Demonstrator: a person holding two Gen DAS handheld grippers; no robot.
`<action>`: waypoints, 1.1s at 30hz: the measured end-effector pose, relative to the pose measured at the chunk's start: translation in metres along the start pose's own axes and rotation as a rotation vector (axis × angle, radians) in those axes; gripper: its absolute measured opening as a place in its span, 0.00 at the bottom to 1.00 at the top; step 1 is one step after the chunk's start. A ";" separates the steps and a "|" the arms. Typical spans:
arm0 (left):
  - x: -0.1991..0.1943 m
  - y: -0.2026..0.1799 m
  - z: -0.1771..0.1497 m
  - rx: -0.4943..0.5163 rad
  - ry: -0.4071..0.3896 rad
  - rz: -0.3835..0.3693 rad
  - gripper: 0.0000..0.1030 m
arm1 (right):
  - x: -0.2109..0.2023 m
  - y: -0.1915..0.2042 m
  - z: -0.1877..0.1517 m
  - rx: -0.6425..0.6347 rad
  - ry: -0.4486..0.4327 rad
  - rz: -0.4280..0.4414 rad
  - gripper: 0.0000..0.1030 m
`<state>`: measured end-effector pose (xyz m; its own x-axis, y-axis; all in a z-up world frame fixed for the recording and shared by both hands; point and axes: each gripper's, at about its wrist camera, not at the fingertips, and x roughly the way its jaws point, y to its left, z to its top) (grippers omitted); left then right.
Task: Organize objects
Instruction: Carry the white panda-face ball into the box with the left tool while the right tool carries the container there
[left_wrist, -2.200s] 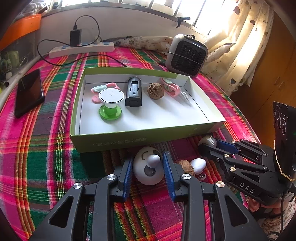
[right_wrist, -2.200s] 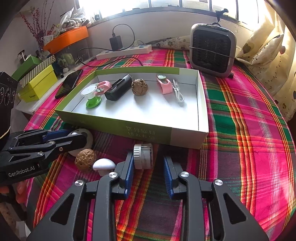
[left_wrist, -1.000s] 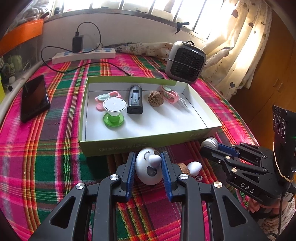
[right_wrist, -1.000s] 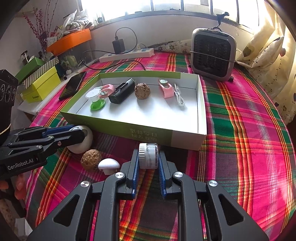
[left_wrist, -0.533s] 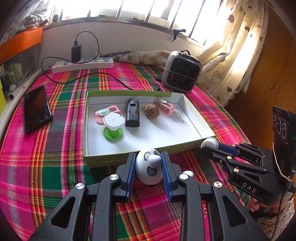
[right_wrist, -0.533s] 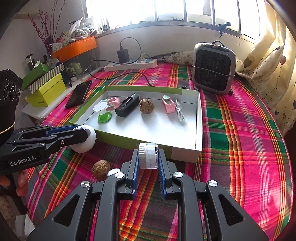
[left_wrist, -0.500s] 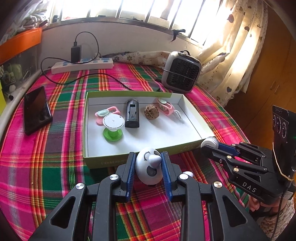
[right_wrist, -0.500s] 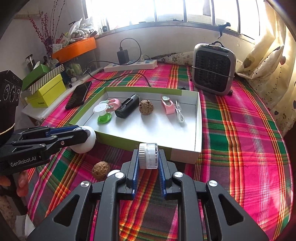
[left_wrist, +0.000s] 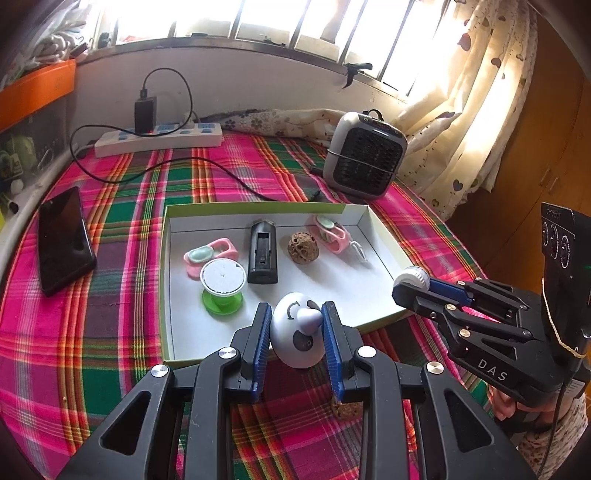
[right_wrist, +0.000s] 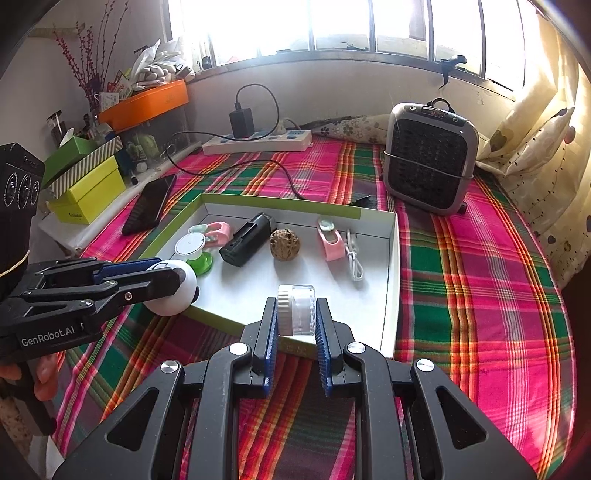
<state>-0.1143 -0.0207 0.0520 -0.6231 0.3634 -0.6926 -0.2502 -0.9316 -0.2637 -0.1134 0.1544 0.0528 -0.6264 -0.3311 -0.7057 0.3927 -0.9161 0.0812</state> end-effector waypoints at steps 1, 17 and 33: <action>0.002 0.000 0.002 0.003 0.000 0.003 0.24 | 0.002 -0.002 0.002 0.003 0.002 -0.001 0.19; 0.035 0.008 0.013 -0.007 0.046 0.010 0.24 | 0.049 -0.016 0.026 0.007 0.061 0.005 0.19; 0.055 0.017 0.013 -0.014 0.077 0.030 0.24 | 0.080 -0.021 0.036 -0.003 0.101 0.002 0.19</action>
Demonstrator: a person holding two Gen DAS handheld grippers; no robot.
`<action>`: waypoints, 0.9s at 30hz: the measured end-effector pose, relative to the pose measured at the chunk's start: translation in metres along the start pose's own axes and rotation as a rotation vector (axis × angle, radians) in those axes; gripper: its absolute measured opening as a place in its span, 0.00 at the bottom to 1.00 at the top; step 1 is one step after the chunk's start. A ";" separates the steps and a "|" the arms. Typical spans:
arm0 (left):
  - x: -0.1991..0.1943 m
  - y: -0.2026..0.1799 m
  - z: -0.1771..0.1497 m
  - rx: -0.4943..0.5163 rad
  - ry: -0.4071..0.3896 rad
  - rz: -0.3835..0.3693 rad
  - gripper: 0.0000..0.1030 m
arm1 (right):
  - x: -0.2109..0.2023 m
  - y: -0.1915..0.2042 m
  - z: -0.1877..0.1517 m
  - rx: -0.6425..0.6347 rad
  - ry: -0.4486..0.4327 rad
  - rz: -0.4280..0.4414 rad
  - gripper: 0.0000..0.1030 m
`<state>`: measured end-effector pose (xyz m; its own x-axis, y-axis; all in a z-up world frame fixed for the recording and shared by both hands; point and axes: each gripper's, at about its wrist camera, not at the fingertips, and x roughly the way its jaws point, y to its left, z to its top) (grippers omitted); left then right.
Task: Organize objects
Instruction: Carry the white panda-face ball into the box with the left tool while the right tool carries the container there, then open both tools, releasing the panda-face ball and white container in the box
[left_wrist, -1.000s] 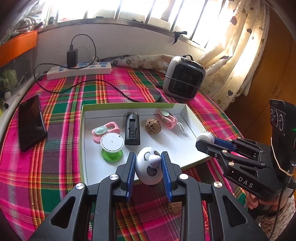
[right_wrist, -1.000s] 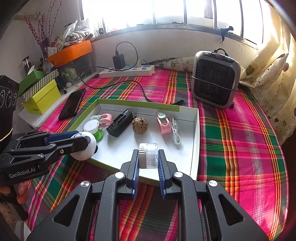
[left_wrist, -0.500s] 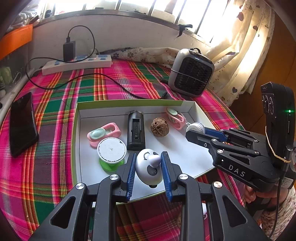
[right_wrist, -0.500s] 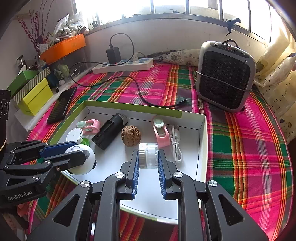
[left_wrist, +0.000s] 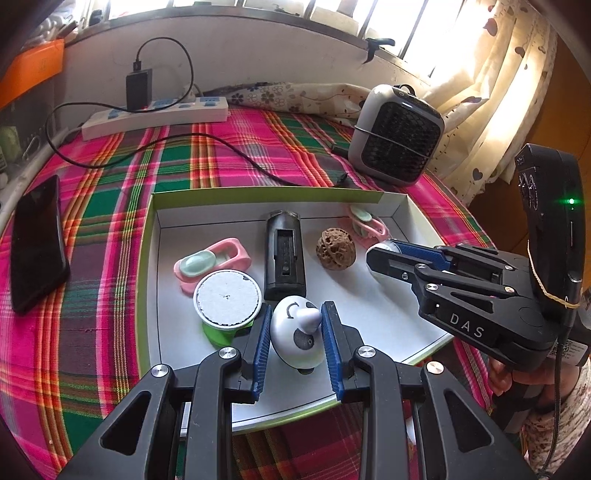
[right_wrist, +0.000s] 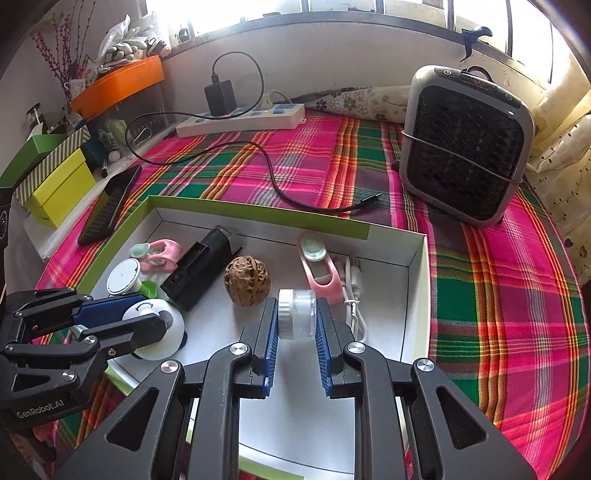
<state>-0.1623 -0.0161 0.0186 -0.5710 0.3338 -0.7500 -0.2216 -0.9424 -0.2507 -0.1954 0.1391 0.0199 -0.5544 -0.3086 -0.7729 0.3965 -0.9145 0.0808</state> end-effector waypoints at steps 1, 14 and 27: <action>0.000 0.000 0.000 -0.001 0.000 -0.001 0.24 | 0.001 0.000 0.000 0.000 0.000 -0.001 0.19; 0.005 0.003 0.003 -0.006 0.001 0.009 0.26 | 0.004 -0.002 0.005 -0.013 -0.010 -0.026 0.19; 0.007 -0.001 0.003 0.006 0.013 0.021 0.30 | 0.005 -0.003 0.003 -0.010 -0.015 -0.027 0.21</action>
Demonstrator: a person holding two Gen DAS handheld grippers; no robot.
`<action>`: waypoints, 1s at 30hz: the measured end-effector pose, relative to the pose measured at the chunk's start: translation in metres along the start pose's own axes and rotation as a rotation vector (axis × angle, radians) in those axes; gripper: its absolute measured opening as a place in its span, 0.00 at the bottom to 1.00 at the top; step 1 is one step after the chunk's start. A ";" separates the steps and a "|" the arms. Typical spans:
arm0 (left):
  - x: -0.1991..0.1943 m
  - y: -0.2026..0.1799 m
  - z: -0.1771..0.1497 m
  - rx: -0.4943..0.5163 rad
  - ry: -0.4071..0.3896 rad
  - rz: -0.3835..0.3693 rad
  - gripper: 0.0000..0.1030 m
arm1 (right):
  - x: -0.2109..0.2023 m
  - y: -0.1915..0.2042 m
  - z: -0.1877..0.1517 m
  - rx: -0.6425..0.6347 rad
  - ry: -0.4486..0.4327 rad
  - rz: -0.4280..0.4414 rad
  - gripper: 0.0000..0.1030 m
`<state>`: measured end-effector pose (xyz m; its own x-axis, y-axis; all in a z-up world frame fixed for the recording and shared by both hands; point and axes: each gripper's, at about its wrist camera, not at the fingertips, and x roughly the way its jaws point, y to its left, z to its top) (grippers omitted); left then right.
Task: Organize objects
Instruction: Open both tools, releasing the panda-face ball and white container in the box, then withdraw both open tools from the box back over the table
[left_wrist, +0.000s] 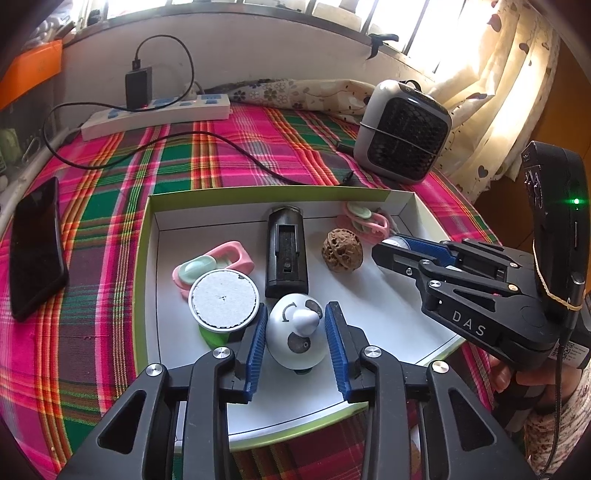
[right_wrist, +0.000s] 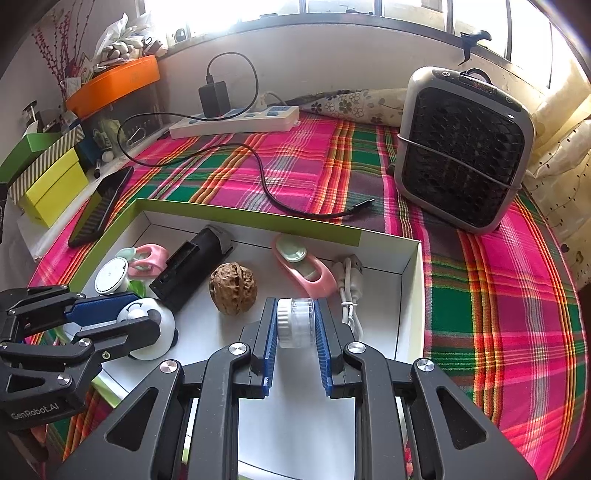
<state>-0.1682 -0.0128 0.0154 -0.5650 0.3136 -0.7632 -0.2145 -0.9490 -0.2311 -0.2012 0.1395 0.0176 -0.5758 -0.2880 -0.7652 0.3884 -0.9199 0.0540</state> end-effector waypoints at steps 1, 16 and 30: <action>0.000 0.000 0.000 0.000 0.001 0.000 0.31 | -0.001 0.000 0.000 0.000 -0.001 0.001 0.21; -0.007 -0.003 -0.001 -0.004 -0.008 -0.005 0.41 | -0.011 0.000 -0.001 0.012 -0.023 -0.012 0.52; -0.018 -0.005 -0.005 -0.009 -0.022 0.005 0.44 | -0.024 0.002 -0.005 0.024 -0.040 -0.025 0.52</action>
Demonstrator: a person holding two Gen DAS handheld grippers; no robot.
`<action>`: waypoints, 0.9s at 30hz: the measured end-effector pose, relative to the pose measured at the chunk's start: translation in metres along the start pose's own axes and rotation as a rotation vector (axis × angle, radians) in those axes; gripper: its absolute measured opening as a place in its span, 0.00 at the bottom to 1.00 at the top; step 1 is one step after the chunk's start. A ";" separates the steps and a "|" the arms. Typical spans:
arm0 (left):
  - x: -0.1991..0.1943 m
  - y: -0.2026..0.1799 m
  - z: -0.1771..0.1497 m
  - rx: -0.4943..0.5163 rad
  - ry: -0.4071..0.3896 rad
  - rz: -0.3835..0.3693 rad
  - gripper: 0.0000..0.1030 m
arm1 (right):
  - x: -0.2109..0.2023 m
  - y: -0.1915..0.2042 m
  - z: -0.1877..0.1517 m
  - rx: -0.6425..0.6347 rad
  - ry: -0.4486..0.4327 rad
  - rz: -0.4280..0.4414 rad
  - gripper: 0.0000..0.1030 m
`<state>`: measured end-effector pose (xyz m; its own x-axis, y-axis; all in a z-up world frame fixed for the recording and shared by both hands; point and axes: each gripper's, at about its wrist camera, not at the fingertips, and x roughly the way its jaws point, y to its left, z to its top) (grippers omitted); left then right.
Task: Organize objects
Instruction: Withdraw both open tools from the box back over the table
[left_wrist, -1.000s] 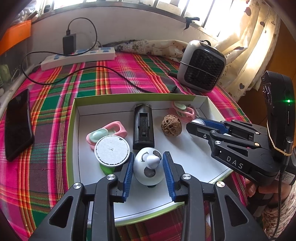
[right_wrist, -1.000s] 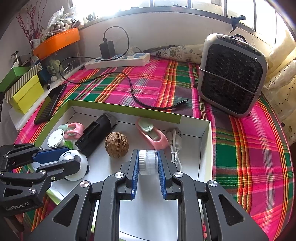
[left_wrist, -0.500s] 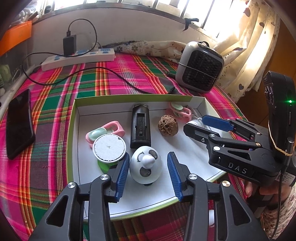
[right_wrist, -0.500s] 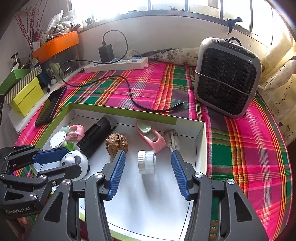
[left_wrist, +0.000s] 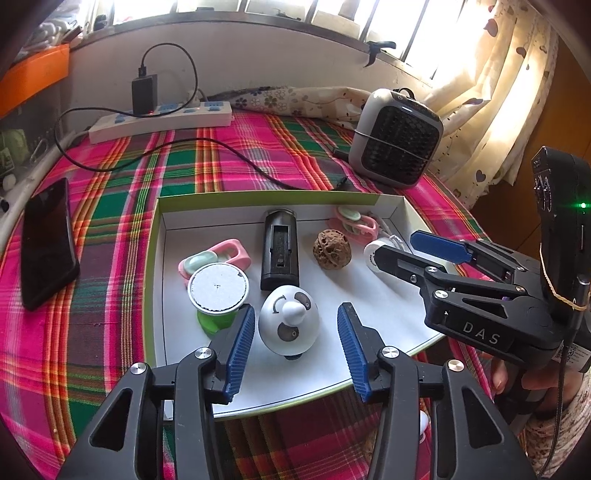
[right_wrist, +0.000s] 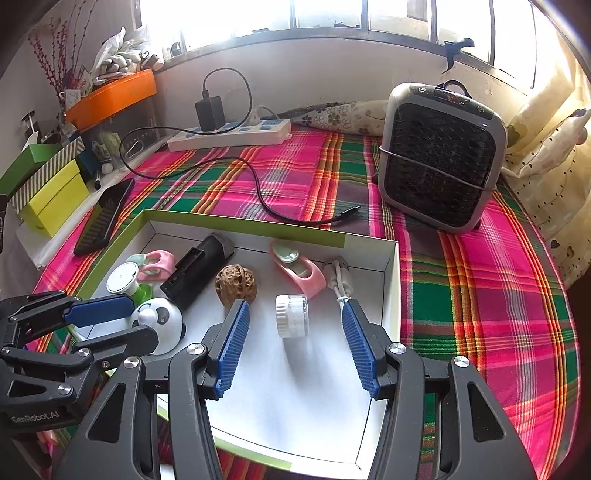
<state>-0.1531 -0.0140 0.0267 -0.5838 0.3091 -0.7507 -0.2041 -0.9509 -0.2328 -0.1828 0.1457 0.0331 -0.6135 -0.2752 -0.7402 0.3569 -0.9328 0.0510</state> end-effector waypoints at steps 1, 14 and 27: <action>-0.001 -0.001 0.000 0.002 -0.002 -0.002 0.44 | -0.002 0.000 0.000 -0.001 -0.003 0.001 0.52; -0.023 -0.007 -0.008 0.021 -0.036 0.009 0.44 | -0.026 0.007 -0.007 0.004 -0.035 -0.001 0.52; -0.050 -0.014 -0.023 0.049 -0.093 0.067 0.44 | -0.053 0.013 -0.025 0.013 -0.068 -0.008 0.52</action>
<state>-0.1031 -0.0165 0.0529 -0.6670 0.2473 -0.7028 -0.1994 -0.9682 -0.1514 -0.1280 0.1536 0.0565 -0.6627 -0.2824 -0.6936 0.3428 -0.9378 0.0543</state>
